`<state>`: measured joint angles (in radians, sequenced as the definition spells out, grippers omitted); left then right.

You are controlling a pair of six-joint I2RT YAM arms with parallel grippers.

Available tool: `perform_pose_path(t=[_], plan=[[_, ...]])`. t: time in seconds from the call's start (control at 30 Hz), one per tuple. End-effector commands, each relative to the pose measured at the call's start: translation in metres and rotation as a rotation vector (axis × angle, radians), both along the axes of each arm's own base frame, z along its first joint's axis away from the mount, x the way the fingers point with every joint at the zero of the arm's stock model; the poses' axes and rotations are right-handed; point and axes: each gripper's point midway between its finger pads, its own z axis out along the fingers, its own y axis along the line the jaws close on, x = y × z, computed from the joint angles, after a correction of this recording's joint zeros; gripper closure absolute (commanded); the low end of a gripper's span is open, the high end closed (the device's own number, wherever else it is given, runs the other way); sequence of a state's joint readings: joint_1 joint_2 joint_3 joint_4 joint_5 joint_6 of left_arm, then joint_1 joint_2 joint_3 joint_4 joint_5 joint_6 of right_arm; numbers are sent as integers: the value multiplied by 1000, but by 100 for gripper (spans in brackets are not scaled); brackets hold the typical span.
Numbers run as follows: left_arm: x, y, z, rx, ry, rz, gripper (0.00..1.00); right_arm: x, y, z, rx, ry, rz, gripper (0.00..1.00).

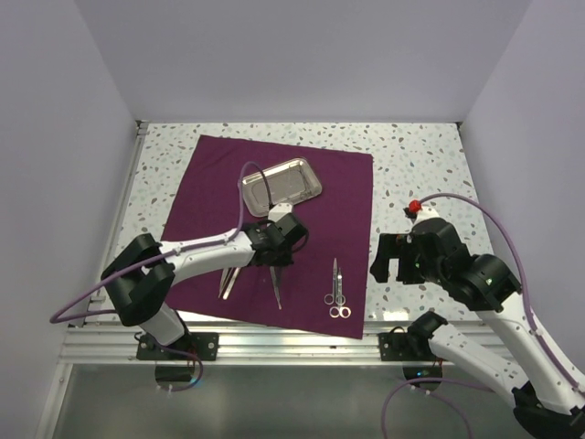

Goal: Open and lay out the surgical kit
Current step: Place the medical item in the surgical kit, then pick up the medical item from the container.

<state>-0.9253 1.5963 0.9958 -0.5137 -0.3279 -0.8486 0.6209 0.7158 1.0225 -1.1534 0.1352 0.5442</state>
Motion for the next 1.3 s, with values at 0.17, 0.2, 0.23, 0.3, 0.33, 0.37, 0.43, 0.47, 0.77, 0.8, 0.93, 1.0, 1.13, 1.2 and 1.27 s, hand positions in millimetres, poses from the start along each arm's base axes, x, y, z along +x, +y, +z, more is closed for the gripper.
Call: perform_pose_path(t=[0.17,0.2,0.23,0.3,0.33,0.37,0.43,0.47,0.77,0.8,0.93,1.0,1.13,1.2,1.27], plan=[[-20,-12,2,-25,-8,67,91,-12,7,-7,47,56,17,2],[-21,-11,3,-21,-9,68,89,-11,7,-7,46,55,13,1],[-22,-10,4,-17,-9,67,85,-10,7,-8,42,54,12,2],[-20,-9,11,-23,-25,66,78,-9,6,-8,39,57,7,2],[-20,-8,13,-16,-30,55,75,-8,7,-9,36,59,4,2],[-19,-8,16,-17,-35,54,69,-7,6,-9,29,57,-2,2],[-16,-10,25,-5,-46,37,63,-5,5,-10,20,56,-11,1],[-14,-11,28,-2,-50,31,56,-4,3,-10,14,58,-21,2],[76,-10,81,26,-188,5,48,6,-2,-9,-34,54,-71,2],[92,-8,83,34,-208,-12,48,8,-4,-9,-45,49,-79,2],[157,7,82,97,-241,0,49,11,-10,-8,-77,50,-108,2],[187,2,77,126,-259,-22,50,13,-11,-8,-88,50,-119,2],[240,1,60,130,-262,-28,51,18,-13,-9,-114,59,-142,2],[264,-4,46,122,-253,-31,51,20,-14,-9,-129,62,-154,1],[286,-6,34,107,-250,-23,52,23,-15,-10,-147,70,-165,2]])
